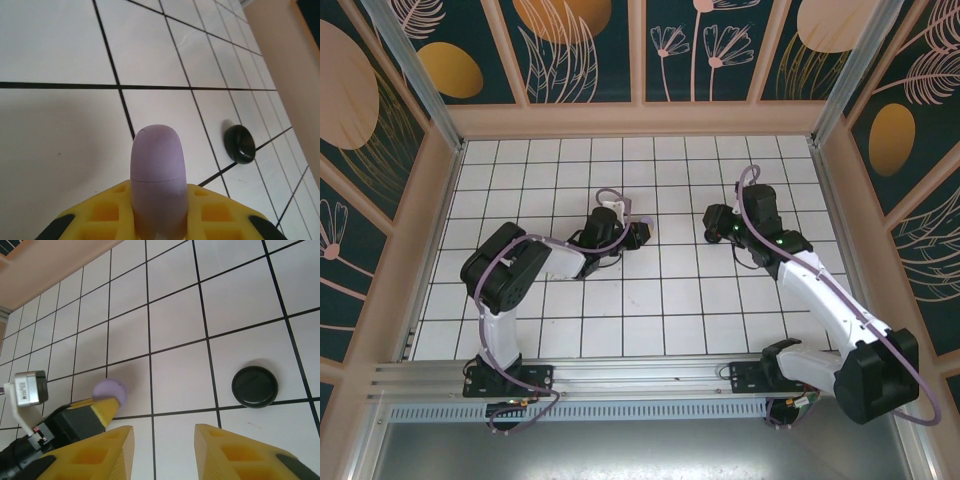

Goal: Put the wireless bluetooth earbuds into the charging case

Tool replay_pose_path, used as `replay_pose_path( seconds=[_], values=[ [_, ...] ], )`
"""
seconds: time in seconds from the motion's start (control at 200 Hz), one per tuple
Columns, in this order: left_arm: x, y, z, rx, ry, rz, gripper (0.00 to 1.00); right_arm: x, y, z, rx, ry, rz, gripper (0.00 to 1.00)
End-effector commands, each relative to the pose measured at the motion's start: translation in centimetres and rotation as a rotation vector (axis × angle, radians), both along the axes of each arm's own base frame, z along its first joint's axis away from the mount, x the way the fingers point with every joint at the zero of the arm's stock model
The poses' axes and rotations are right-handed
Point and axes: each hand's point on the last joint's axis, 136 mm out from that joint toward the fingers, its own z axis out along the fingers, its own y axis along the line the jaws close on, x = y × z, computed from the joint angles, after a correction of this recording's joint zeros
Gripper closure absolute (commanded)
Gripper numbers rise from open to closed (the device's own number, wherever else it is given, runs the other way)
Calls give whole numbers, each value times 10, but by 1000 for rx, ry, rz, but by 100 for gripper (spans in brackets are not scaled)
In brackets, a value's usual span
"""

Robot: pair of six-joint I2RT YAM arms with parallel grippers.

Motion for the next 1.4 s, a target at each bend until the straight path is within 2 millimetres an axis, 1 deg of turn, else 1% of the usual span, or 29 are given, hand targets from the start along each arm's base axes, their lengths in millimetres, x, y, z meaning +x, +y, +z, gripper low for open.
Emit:
replay_pose_path(
  seconds=[0.0,0.14,0.245,0.49,0.616,0.626,0.646,0.946,0.986,1.076,1.131,1.301,1.396],
  values=[
    [2,3,-15,61,46,26,96,-1,-2,8,14,-31,4,61],
    [7,7,-26,136,68,33,92,-1,-3,11,18,-39,3,60],
    [6,10,-34,177,86,31,88,-2,-3,11,18,-38,1,60],
    [5,17,-43,243,97,35,82,-2,-5,15,17,-47,-4,59],
    [3,22,-52,282,110,38,80,-2,-6,18,11,-51,-7,58],
    [8,18,-45,272,94,39,79,-2,-7,19,12,-53,-9,57],
    [10,17,-43,274,89,41,79,-2,-7,19,11,-54,-10,56],
    [12,21,-43,306,82,46,68,-1,-7,23,13,-65,-12,54],
    [13,21,-42,306,78,49,64,-1,-8,23,13,-65,-12,52],
    [14,24,-38,315,71,58,55,-1,-8,24,12,-68,-13,51],
    [15,25,-36,331,61,57,51,-1,-8,25,12,-67,-12,49],
    [22,31,-13,384,2,69,41,-2,-10,29,10,-75,-15,46],
    [28,38,4,419,-32,91,31,-3,-11,32,11,-81,-14,45]
  ],
)
